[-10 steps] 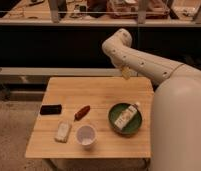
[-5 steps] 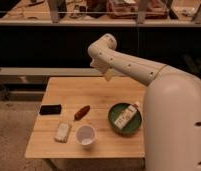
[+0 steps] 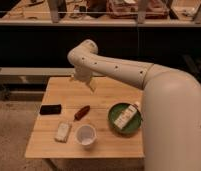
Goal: Move the arm in a circular motion
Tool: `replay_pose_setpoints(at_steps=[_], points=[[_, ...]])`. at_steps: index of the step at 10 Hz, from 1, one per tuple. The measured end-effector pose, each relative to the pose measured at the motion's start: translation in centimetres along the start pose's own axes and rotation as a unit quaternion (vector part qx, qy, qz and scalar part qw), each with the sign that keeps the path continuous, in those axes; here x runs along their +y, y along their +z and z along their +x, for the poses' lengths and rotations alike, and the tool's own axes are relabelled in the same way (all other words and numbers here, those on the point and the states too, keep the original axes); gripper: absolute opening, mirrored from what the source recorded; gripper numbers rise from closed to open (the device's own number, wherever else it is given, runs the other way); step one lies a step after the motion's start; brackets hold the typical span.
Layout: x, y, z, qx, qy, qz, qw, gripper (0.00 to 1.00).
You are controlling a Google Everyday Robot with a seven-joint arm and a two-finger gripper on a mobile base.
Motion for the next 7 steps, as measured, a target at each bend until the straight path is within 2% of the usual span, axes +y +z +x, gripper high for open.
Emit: replay_pose_setpoints(at_steps=[1, 2, 4, 7], points=[[-0.1, -0.8, -1.0, -0.004, -0.017, -0.007, 0.9998, 0.80], [0.2, -2.3, -3.2, -0.016, -0.045, -0.023, 0.9986, 0.80], [0.9, -4.8, -7.1, -0.029, -0.093, -0.041, 0.9944, 0.80], [2.6, -7.1, -12.8, -0.042, -0.140, -0.038, 0.9886, 0.80]])
